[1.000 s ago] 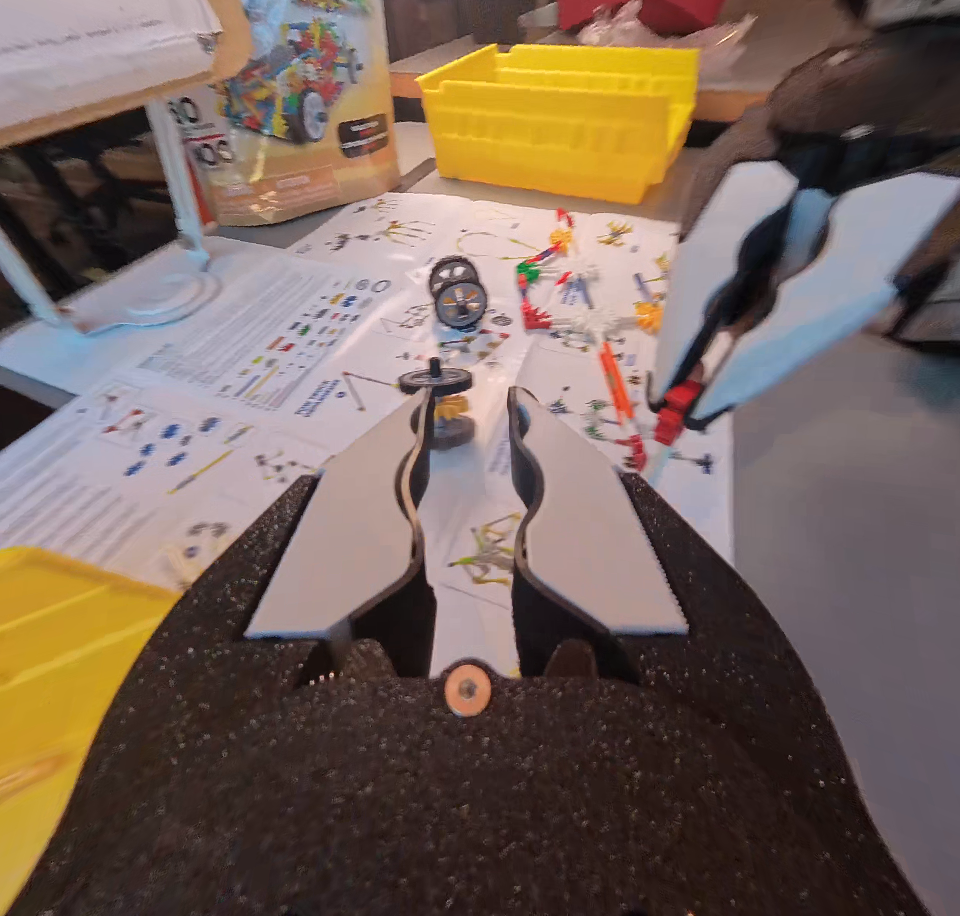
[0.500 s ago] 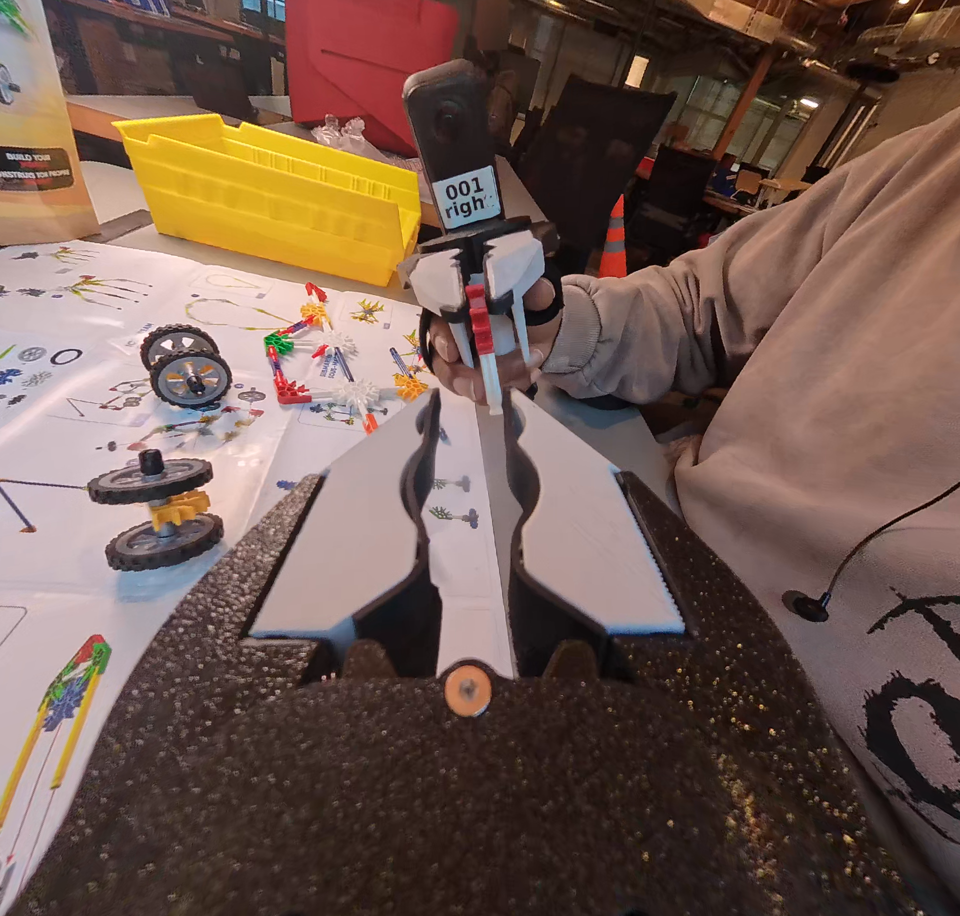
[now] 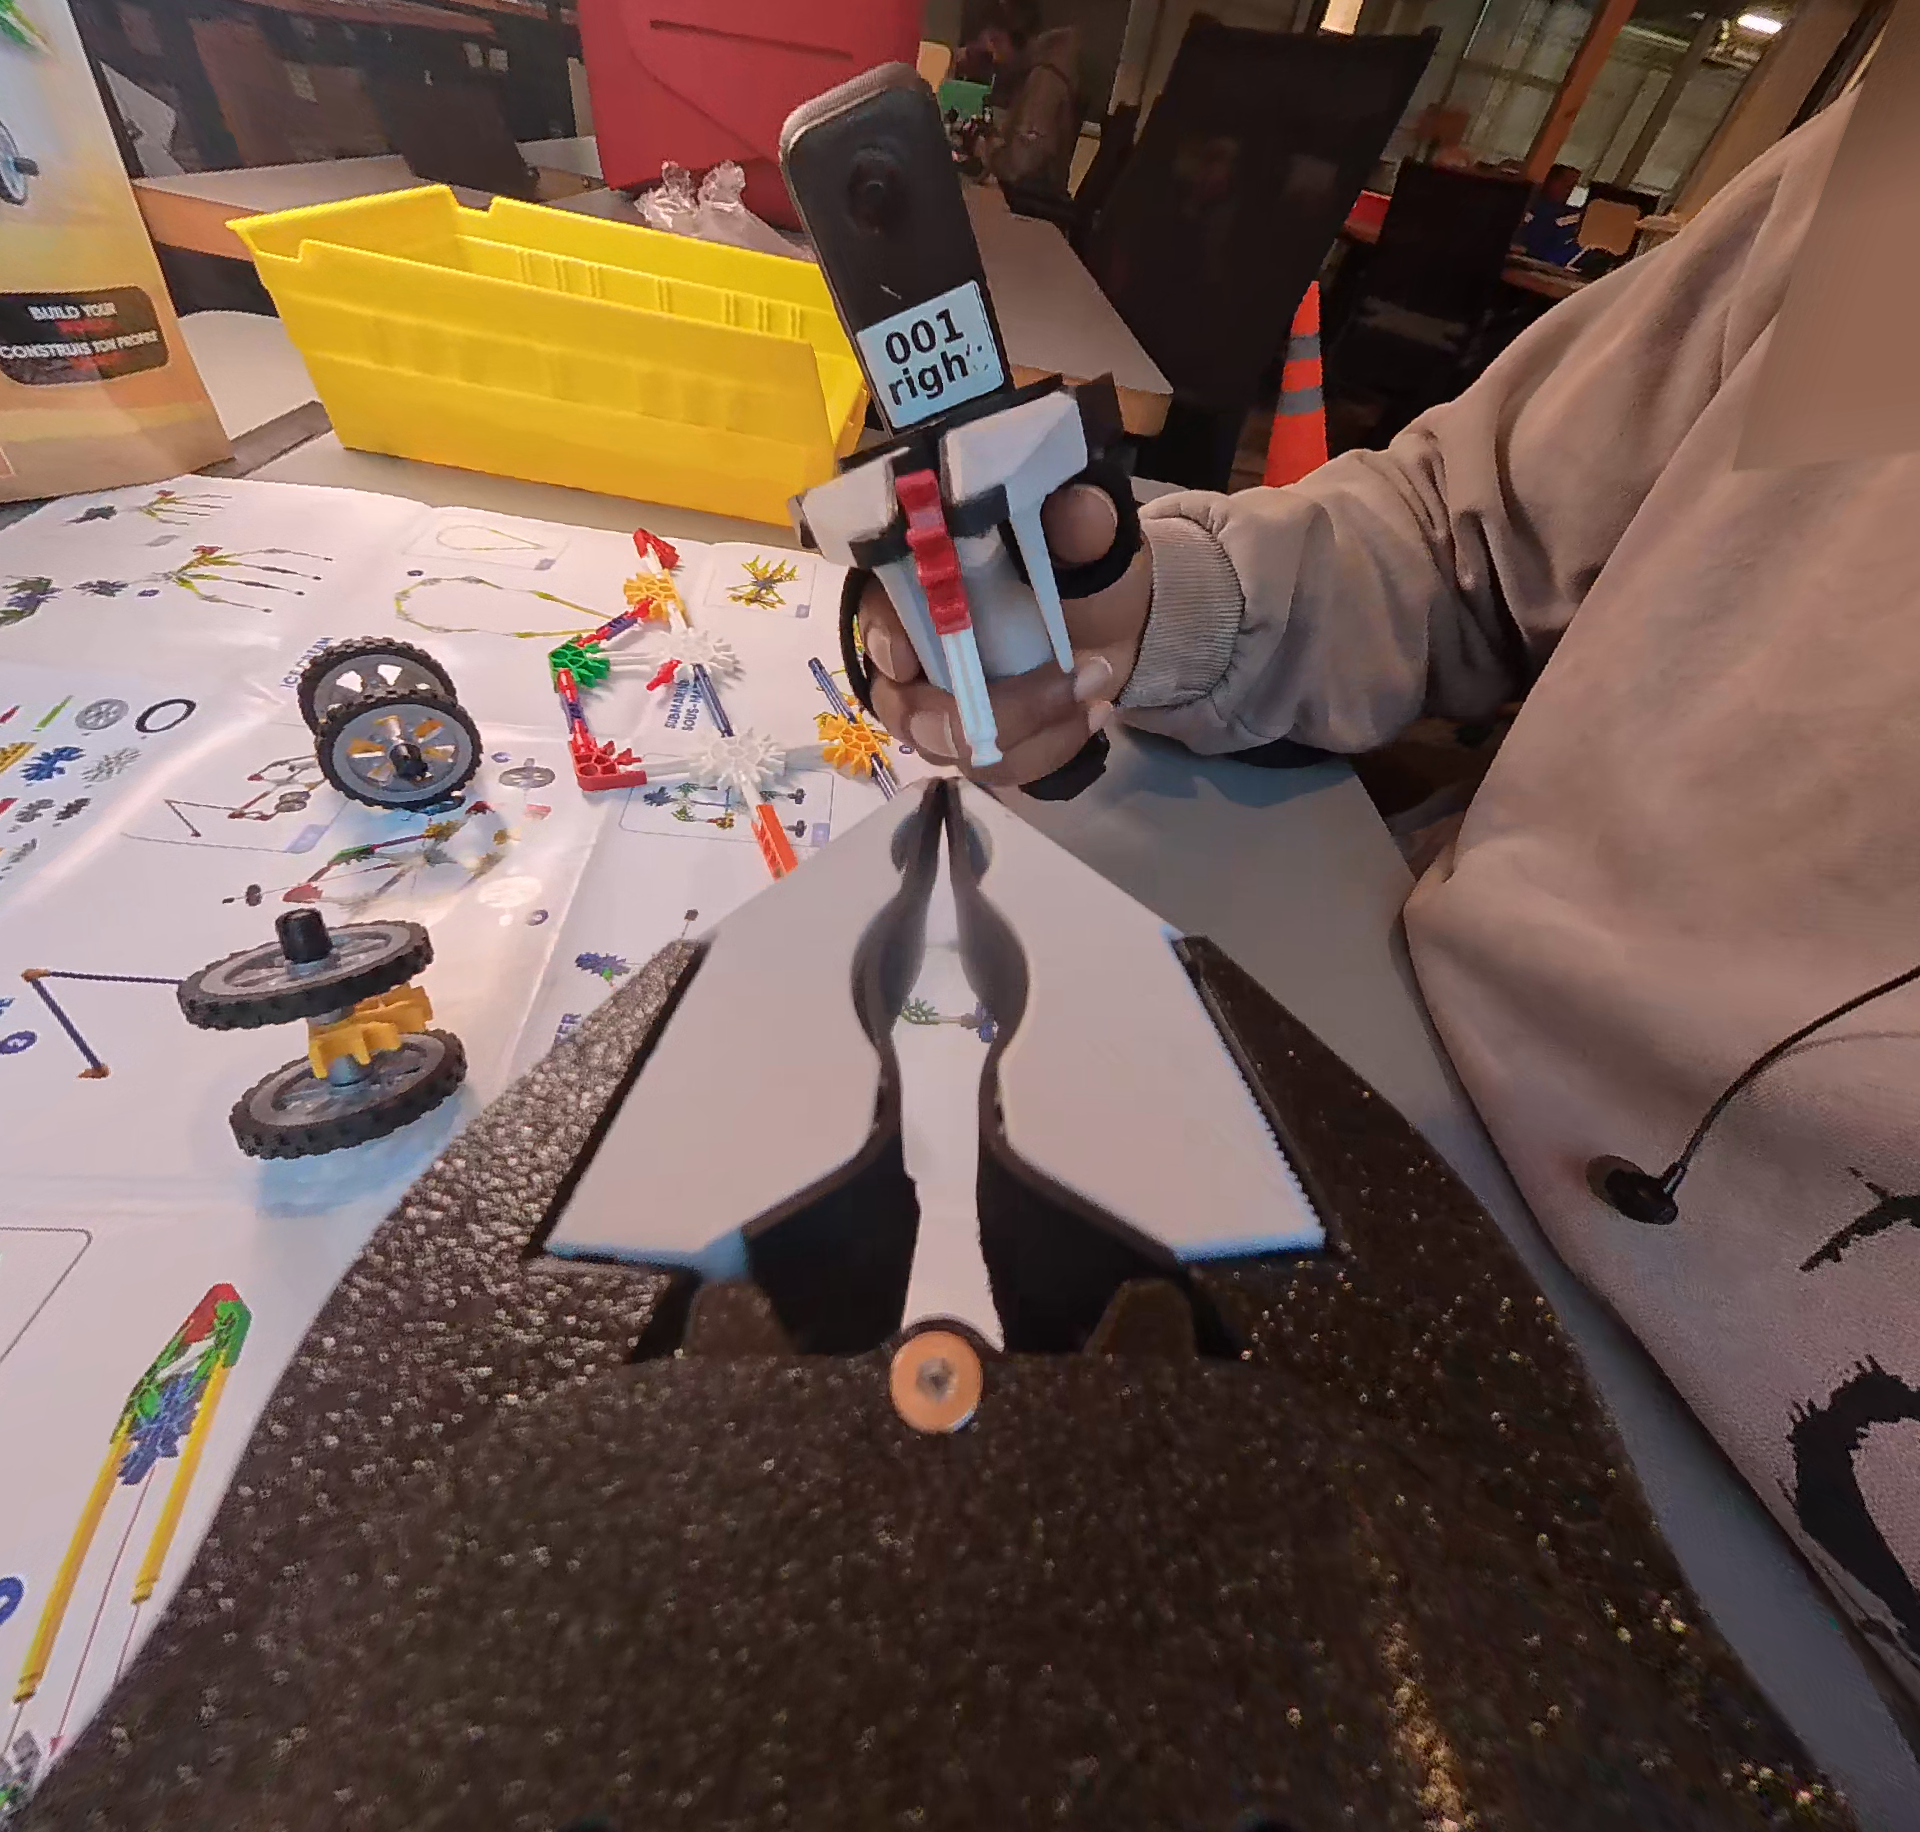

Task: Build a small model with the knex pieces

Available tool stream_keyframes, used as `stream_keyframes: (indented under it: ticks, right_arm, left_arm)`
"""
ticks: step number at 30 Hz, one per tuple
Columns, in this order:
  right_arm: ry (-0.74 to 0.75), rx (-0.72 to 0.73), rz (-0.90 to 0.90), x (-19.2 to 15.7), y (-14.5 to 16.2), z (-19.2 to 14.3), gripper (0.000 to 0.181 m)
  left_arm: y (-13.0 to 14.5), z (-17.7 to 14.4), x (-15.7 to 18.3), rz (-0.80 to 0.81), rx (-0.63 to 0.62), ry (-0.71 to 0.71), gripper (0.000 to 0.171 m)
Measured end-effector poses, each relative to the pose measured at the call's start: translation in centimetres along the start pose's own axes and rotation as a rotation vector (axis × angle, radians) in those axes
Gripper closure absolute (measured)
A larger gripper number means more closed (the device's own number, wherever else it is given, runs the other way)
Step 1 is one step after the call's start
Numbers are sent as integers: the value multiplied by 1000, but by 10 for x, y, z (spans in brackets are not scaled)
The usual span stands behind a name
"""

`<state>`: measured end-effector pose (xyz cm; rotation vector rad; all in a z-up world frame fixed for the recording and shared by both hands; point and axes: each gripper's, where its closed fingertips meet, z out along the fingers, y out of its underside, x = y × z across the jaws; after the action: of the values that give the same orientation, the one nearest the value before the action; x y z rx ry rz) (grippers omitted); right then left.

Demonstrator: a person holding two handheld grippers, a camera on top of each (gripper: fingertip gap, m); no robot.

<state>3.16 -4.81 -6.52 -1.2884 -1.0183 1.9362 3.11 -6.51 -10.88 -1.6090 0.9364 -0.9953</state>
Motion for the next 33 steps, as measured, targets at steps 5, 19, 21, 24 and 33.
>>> stream_keyframes:
  ticks: [5,19,21,24,33]
  right_arm:
    - [-14,38,4,-2,-6,-3,177]
    - [-15,19,14,-3,3,3,177]
    - [-17,11,7,-4,6,4,177]
    - [2,-20,-24,-2,9,4,176]
    - [113,-101,-35,19,15,-4,177]
  left_arm:
    - [5,2,-3,22,-32,-23,171]
    - [4,15,17,-23,-16,69,154]
    - [4,17,16,-60,-10,71,168]
    - [8,18,11,-99,-35,61,169]
    - [18,16,-4,-301,-45,54,167]
